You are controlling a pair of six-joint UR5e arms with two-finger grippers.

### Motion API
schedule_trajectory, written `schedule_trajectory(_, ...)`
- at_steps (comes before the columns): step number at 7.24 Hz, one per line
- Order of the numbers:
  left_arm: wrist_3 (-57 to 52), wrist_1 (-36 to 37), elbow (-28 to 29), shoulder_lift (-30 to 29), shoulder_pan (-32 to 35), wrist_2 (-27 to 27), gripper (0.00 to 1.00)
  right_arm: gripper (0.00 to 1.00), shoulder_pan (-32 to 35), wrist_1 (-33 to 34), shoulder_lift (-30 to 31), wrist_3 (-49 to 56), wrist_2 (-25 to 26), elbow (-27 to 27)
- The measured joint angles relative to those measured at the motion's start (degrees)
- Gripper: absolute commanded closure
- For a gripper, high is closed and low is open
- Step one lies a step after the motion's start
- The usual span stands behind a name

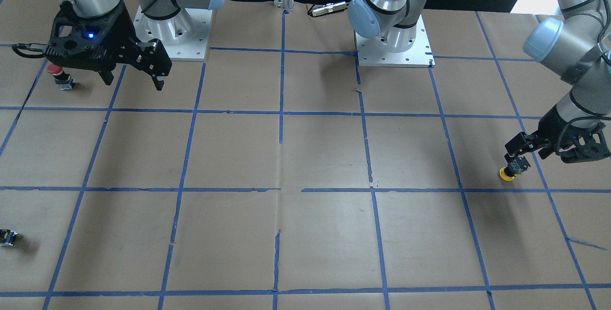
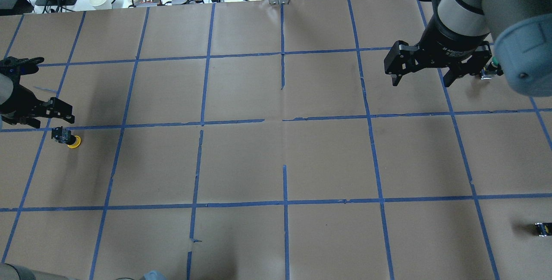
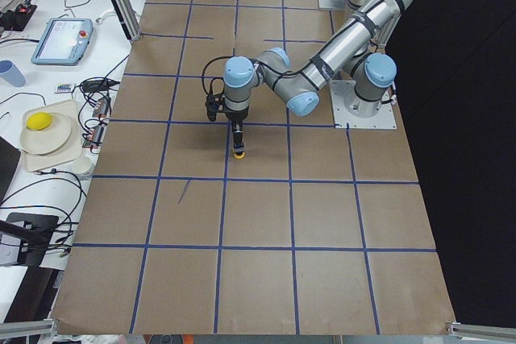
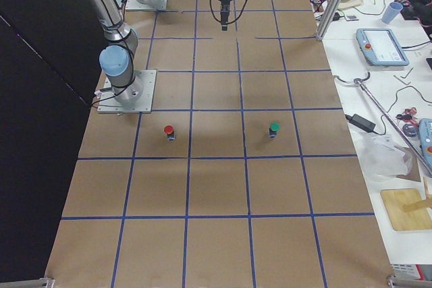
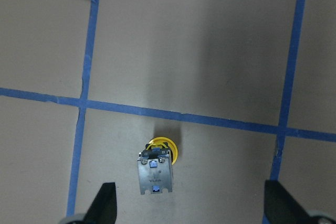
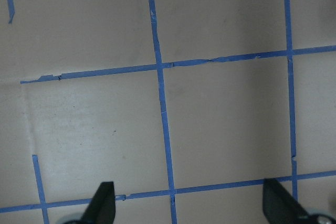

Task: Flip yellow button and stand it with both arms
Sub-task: 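Lower the left gripper over the yellow button body and close on it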

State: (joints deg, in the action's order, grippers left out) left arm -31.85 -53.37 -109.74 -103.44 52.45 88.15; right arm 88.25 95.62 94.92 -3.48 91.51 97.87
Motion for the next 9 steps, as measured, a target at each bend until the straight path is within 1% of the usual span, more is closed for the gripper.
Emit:
schedule_trajectory(2, -3.12, 3.24, -0.44, -2.44, -2.57, -0.65, 0.02, 0.0, 0.0, -0.03, -0.02, -0.35, 0.19, 0.33)
schedule_trajectory(4, -1.88, 4.26, -0.61, -4.51, -4.27, -3.52, 0.02, 0.0, 0.03, -0.35, 0.16, -0.75, 0.22, 0.8)
schedule_trajectory(5, 0.52, 4.33, -0.66, -4.87, -4.34, -4.33, 0.11, 0.0, 0.1, -0.73, 0.15, -0.79, 0.22, 0.96)
schedule_trajectory(6, 1.98, 4.34, -0.75, -4.96, -4.27, -4.5, 0.22, 0.0, 0.14, -1.34, 0.24, -0.83, 0.17, 1.15)
schedule_trajectory(7, 2.44, 4.28, -0.86, -5.03, -4.24, -4.35, 0.37, 0.0, 0.09, -1.69, 0.42, -0.73, 0.14, 1.15)
schedule_trajectory(8, 2.54, 4.14, -0.91, -4.88, -4.22, -4.17, 0.58, 0.0, -0.05, -1.44, 0.51, -0.45, 0.09, 0.89)
schedule_trajectory(9, 2.58, 3.93, -0.91, -4.61, -4.2, -3.98, 0.64, 0.0, -0.09, -1.06, 0.51, -0.28, -0.03, 0.63)
